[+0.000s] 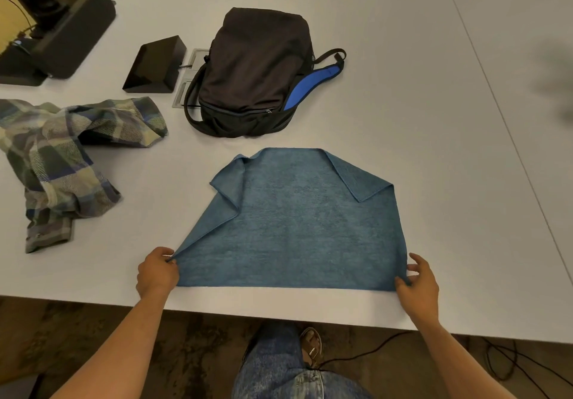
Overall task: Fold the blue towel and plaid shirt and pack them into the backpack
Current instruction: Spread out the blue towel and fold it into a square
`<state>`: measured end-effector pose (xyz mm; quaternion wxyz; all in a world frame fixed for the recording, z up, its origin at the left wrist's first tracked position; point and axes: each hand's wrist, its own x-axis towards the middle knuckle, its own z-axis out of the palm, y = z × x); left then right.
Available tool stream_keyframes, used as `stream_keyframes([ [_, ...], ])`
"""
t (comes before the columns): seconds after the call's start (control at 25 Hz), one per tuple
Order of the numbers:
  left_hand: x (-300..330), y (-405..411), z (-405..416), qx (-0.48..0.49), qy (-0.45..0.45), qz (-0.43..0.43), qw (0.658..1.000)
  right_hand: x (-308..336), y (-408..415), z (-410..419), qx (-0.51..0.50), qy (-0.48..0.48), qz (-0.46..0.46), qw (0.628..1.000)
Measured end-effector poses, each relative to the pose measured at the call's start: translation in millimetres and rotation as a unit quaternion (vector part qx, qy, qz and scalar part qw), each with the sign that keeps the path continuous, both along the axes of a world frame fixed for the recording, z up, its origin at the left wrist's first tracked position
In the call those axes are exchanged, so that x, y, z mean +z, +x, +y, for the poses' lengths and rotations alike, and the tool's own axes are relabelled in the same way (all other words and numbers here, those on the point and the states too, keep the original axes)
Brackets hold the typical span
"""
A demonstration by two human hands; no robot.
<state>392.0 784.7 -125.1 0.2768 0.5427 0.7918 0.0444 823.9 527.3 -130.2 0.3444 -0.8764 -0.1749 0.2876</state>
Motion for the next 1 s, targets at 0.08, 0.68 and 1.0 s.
stream_keyframes([
  [0.08, -1.4, -2.0, -6.0, 0.008, -0.006, 0.005, 1.0, -2.5, 2.1, -4.8, 0.002, -0.003, 0.001, 1.0],
  [0.68, -6.1, -12.9, -8.1, 0.02, -0.007, -0.002, 1.0, -21.6, -8.0, -37.2, 0.089, -0.015, -0.032, 0.995],
  [1.0, -7.5, -3.0, -19.1, 0.057, 0.015, 0.002, 0.998, -27.8, -12.4, -41.8, 0.076, -0.046, -0.042, 0.995],
])
